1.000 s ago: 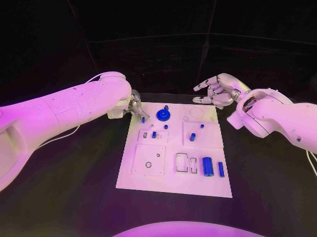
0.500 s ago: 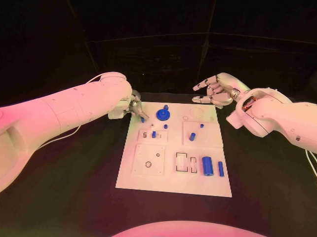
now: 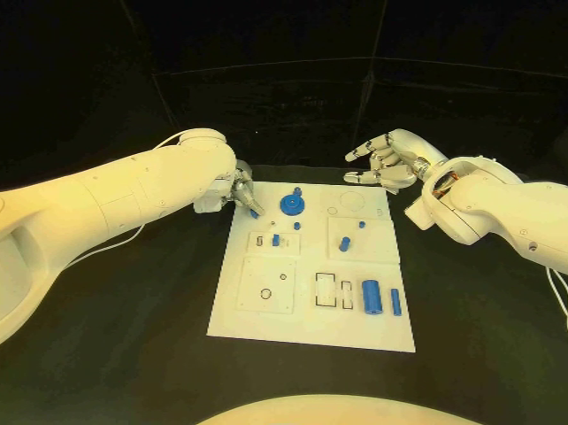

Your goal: Assemble the parts on the task board

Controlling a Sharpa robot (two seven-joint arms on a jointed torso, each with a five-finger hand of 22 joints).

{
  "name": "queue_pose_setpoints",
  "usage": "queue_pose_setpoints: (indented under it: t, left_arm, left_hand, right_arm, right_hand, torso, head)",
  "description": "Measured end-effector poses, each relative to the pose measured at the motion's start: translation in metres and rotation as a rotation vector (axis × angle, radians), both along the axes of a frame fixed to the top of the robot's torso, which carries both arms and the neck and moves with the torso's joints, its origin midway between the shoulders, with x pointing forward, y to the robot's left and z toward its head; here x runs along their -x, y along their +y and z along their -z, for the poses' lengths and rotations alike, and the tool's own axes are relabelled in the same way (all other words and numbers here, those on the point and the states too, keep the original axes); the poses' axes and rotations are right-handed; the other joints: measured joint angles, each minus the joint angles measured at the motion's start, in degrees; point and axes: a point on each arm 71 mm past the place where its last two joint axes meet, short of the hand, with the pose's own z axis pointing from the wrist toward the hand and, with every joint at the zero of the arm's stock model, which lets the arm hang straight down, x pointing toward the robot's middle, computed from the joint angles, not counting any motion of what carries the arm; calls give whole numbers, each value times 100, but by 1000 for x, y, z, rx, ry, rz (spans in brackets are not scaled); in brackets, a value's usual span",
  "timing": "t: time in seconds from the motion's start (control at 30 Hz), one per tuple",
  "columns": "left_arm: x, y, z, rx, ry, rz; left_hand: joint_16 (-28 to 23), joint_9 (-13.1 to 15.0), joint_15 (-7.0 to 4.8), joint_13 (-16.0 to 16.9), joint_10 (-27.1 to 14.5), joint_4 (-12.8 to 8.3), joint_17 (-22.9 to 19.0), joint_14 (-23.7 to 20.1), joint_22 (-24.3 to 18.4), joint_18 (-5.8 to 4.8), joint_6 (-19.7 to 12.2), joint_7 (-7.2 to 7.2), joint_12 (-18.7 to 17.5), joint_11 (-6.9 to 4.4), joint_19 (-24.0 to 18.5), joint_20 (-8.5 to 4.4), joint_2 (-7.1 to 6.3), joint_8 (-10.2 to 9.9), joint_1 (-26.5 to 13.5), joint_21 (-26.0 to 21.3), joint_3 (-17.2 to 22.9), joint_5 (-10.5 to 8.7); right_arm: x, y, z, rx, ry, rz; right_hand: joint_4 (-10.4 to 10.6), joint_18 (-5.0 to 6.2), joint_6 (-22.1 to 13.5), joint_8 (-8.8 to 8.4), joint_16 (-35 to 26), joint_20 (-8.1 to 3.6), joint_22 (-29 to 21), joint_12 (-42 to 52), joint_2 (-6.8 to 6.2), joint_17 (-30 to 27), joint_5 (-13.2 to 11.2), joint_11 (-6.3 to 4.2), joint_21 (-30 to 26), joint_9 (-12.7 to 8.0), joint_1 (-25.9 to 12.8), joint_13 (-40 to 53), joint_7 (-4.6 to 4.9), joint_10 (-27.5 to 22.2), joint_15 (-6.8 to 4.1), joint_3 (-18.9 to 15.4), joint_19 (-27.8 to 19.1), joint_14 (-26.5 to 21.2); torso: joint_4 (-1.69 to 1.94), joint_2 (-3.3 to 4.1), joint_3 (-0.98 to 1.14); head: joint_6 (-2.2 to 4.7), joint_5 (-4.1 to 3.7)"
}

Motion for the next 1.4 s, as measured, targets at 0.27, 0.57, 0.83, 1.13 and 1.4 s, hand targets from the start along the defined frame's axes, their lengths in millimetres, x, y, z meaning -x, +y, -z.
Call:
queue_pose_setpoints:
  t: [0.27, 0.57, 0.83, 1.13, 1.4]
  left_arm:
    - [3, 2, -1, 41, -25, -7]
    - [16, 14, -11, 133, -59, -24]
    - [38, 17, -12, 183, -74, -16]
    - [62, 17, 4, 191, -62, -1]
    - [76, 11, 16, 188, -65, 16]
  left_hand:
    - [0, 7, 0, -34, 11, 156, 0, 0, 23, 0, -31, 14, -24, -6, 0, 0, -5, 63, 182, 0, 162, 22]
    - [0, 119, 0, -63, 44, 400, 0, 0, 64, -1, -42, 25, -24, -38, 0, 0, -190, 172, 34, 0, 508, 22]
    - [0, 143, 0, -34, 87, 305, 0, 0, 116, -1, -26, 11, -24, -36, 38, 3, -291, 176, -67, 0, 735, 22]
    - [0, 146, 0, -18, 117, 267, 0, 0, 147, -1, -18, 4, 2, -27, 57, -14, -353, 205, -129, 23, 854, 21]
    - [0, 145, 0, -6, 128, 242, 0, 0, 164, -1, -18, 5, 43, -38, 57, -15, -384, 227, -160, 23, 910, 21]
  right_arm:
    - [0, 0, 0, 0, 0, 1]
    - [-1, -5, 0, 3, 1, 10]
    - [-2, -8, 1, 6, 2, 16]
    - [-2, -9, 1, 8, 4, 17]
    - [-3, -8, 1, 9, 7, 16]
  right_hand:
    - [0, 0, 0, 0, 0, 0, 0, 0, 0, 0, 0, 0, 0, 0, 0, 0, 0, 0, 0, 0, 0, 0]
    - [0, 0, 0, 0, -27, 0, 0, 0, 0, 0, 0, 0, 0, 0, 0, 0, 0, 0, 0, 0, 0, 0]
    - [0, 0, 0, 0, -27, 0, 0, 0, 0, 4, 0, 0, 0, 0, 0, 0, 0, 0, 0, 0, 0, 0]
    - [0, 0, 0, 0, -27, 0, 0, 0, 0, 4, 0, 0, 0, 0, 0, 0, 0, 0, 0, 0, 0, 0]
    - [0, 0, 0, 0, -27, 0, 0, 0, 0, 3, 0, 0, 0, 0, 0, 0, 0, 0, 0, 0, 0, 0]
  torso:
    - [4, 0, 0]
    - [31, -19, 8]
    - [59, -37, 14]
    - [91, -46, 15]
    - [98, -49, 9]
  head:
    - [-3, -4]
    - [-4, 7]
    - [-15, 19]
    - [-41, 33]
    - [-58, 43]
